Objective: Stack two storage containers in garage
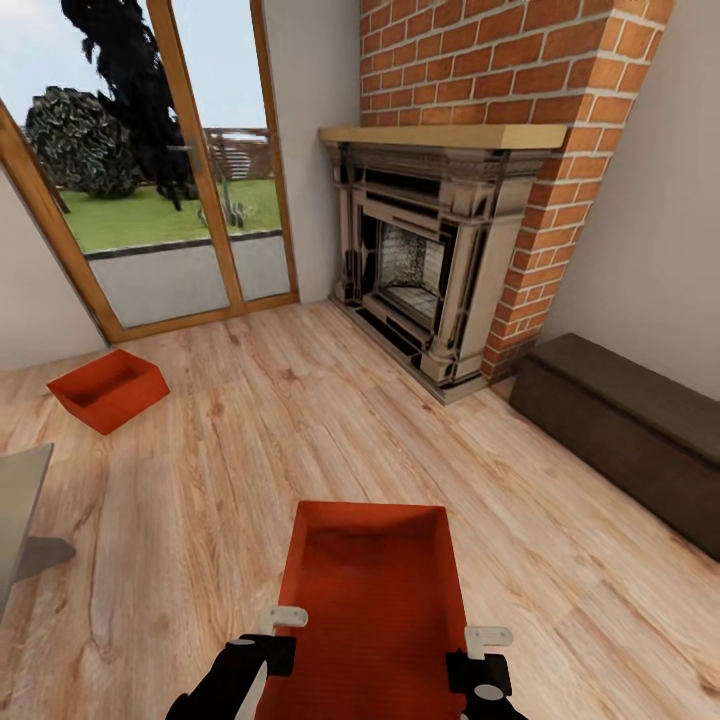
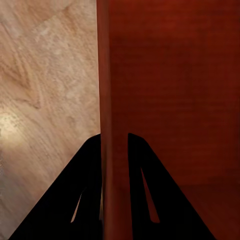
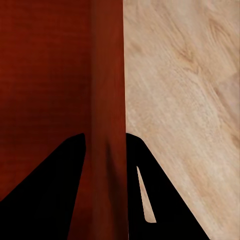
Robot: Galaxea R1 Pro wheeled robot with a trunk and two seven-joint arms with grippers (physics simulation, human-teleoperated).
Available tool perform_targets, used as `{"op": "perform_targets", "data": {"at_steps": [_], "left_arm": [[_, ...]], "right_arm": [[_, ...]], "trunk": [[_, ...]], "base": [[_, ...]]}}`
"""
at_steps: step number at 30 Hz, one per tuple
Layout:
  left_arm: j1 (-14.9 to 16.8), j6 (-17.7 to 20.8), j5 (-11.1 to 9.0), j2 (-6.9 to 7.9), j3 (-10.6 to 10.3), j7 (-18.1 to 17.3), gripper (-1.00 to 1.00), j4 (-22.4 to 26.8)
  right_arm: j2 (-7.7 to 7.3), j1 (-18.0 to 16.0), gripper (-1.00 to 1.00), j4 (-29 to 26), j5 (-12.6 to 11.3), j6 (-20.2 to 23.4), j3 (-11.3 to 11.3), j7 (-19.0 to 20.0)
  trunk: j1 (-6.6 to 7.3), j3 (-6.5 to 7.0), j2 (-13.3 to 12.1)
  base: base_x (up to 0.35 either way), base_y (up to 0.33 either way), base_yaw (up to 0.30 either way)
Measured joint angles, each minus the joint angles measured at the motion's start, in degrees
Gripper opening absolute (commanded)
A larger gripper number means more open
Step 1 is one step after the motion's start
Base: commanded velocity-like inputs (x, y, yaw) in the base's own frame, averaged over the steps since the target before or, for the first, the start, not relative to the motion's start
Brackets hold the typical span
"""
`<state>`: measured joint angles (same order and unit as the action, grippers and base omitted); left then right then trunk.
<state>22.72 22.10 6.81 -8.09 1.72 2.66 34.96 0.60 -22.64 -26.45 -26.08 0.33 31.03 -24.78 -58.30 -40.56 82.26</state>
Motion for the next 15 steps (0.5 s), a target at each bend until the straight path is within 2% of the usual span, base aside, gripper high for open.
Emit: {"op": "perform_targets", "data": {"at_steps": [15], "left_arm": [[-0.01,0.0,0.11,0.0,-0.05,0.01,-1.0,0.1]], "right_arm": [[0.09,0.0,-1.0,0.29,-0.09,-0.38,-0.06,0.07]], "trunk": [[3.3,2.69,-6.02]], "base": [[0.0,0.0,0.0]]}}
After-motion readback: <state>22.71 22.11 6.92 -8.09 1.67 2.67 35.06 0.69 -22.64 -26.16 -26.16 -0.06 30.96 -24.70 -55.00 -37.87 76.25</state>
